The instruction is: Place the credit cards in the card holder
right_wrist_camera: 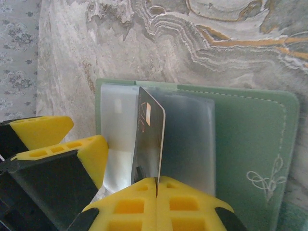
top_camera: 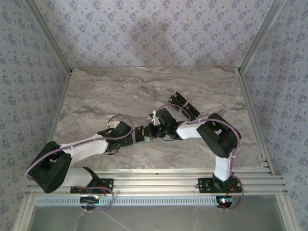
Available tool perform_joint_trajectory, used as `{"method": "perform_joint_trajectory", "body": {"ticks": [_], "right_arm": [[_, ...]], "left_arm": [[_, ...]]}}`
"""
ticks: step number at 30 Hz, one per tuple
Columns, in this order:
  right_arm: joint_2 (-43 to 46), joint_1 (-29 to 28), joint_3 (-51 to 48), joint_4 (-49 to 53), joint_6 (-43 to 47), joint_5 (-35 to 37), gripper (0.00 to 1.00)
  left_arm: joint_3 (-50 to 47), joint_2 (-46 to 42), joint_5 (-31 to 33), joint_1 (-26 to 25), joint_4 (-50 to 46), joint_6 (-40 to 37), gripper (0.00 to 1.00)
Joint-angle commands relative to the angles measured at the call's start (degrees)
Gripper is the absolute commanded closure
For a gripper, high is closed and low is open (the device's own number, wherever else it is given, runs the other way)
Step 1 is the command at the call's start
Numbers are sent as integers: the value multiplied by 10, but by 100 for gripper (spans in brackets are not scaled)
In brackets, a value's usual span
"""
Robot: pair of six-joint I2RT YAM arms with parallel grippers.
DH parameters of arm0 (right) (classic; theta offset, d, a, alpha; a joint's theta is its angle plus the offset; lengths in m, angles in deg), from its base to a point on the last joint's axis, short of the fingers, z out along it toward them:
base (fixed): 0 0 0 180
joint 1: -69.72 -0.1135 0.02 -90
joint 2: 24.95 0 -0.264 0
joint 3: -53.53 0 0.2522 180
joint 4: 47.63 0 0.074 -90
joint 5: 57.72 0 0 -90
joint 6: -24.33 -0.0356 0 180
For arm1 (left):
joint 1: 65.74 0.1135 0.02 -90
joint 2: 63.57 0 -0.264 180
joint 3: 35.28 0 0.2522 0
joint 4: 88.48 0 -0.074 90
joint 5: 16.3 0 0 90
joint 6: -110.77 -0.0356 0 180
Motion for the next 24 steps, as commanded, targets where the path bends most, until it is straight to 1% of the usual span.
{"method": "perform_joint_trajectory", "body": {"ticks": [1, 12, 24], "right_arm": [[-17, 2, -14, -2, 0, -14, 100], [-32, 11, -17, 0, 1, -47, 100], [-63, 17, 23, 46, 9, -79, 100]], "left_arm": [[-13, -4, 14, 6, -53, 3, 0], [-13, -4, 14, 6, -53, 3, 0], [-12, -4, 13, 6, -52, 1, 0]]}}
